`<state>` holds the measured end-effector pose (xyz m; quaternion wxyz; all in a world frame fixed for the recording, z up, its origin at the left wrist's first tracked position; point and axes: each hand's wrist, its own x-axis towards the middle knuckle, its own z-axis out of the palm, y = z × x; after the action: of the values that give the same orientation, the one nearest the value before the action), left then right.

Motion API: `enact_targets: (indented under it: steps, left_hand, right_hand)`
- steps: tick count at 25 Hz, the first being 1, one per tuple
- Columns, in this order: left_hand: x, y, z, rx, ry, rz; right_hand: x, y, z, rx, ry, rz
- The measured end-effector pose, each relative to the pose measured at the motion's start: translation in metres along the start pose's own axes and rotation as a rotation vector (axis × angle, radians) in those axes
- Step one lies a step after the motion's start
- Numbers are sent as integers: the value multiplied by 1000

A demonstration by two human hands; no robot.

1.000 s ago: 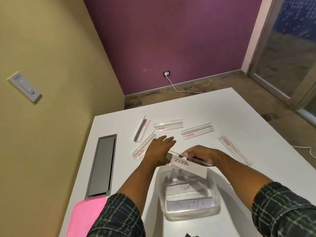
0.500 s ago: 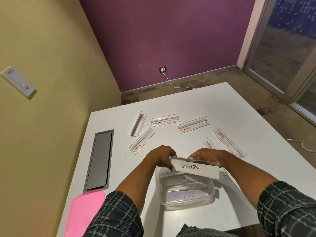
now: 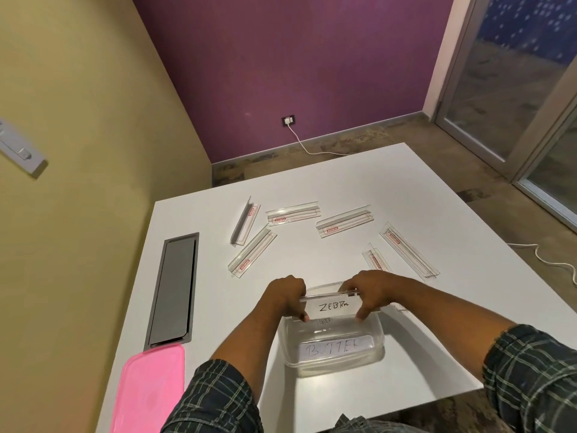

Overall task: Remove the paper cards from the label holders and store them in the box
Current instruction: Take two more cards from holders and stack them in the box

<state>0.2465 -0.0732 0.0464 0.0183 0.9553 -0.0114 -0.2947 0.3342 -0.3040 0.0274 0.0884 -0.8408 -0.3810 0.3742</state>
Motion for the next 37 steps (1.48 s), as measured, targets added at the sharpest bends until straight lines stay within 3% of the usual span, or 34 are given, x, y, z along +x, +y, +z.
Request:
enact_targets:
  steps: [3, 7, 15, 33, 35, 37]
  left_hand:
    - [-2, 2, 6, 138, 40, 26]
    - [-4, -1, 13, 289, 75, 80]
    - [-3, -2, 32, 472, 105, 124]
    - [2, -7, 59, 359, 194, 163]
    - [3, -11, 59, 338, 224, 210]
    - [5, -16, 60, 324, 360, 217]
  right_hand:
    - [10, -6, 10, -419, 134, -121]
    - [29, -11, 25, -609, 148, -120]
    - [50, -15, 53, -681, 204, -44]
    - [66, -11, 67, -703, 106, -62]
    - [67, -12, 66, -712, 156, -78]
    - [69, -11, 62, -676, 277, -171]
